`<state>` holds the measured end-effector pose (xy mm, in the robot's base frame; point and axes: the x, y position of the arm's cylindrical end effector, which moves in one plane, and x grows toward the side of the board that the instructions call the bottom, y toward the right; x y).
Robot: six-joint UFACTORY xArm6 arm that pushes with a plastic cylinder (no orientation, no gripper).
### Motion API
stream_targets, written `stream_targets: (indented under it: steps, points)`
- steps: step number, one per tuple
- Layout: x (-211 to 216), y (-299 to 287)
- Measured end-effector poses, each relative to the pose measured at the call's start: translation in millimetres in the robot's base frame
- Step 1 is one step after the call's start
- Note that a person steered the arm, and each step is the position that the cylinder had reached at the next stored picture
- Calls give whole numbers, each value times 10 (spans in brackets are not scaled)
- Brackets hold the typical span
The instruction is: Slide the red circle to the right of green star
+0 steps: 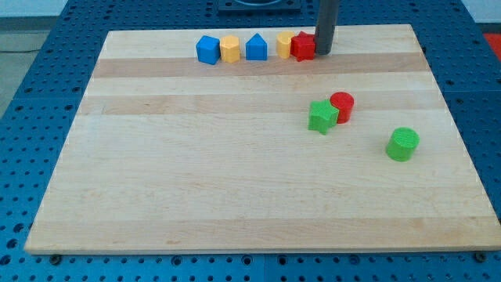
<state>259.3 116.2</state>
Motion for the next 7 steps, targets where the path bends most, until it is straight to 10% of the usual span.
stream_targets:
  steps: [4,7]
  points:
    - [239,289]
    - [1254,437]
